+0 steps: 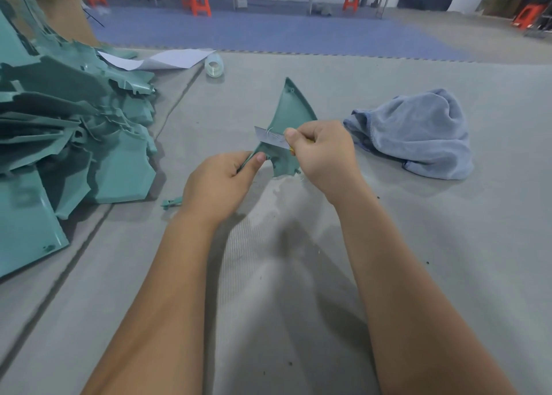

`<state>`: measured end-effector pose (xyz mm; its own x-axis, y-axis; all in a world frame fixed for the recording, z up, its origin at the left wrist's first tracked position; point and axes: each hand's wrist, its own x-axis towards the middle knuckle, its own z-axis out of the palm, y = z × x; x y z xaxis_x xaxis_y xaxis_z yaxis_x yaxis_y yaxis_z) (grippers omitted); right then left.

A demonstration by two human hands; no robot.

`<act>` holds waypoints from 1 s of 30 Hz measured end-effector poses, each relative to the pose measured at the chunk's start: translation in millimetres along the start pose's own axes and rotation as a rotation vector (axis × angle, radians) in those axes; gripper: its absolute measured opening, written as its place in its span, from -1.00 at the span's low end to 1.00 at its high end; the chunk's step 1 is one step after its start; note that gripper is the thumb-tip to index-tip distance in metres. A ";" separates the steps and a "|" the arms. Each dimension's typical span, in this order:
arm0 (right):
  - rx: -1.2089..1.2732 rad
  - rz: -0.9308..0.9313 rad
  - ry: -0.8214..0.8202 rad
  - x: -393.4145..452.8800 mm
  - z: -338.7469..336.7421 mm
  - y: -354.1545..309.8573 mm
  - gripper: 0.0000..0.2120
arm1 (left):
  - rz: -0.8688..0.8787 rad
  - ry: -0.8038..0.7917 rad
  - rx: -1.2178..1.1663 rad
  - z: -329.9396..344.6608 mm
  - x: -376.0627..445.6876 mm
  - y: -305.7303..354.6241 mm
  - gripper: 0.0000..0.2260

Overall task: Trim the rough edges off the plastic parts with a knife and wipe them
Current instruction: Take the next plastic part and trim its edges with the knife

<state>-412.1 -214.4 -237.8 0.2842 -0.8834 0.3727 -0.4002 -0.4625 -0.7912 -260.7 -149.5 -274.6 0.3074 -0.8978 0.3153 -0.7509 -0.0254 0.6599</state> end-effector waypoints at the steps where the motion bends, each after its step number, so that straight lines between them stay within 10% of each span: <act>1: -0.013 0.002 -0.001 0.9 0.9 -0.8 -0.59 | -0.001 0.003 -0.005 0.3 -0.1 -0.7 -0.57; 11: 0.032 0.090 0.320 32.7 -42.9 5.5 -0.61 | 0.040 0.005 -0.012 -0.8 -1.4 -5.5 -0.58; 22: 0.083 -0.058 -0.257 2.3 -6.5 -4.5 -0.62 | 0.081 0.040 0.028 2.2 1.4 1.8 -0.62; 30: -0.165 0.006 0.120 17.2 -16.7 -6.6 -0.56 | 0.081 0.068 0.145 6.9 -2.4 4.3 -0.59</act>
<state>-419.1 -227.9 -218.0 0.1800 -0.8842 0.4311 -0.5417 -0.4549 -0.7069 -268.7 -150.5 -277.2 0.2779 -0.8680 0.4116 -0.8496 -0.0221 0.5269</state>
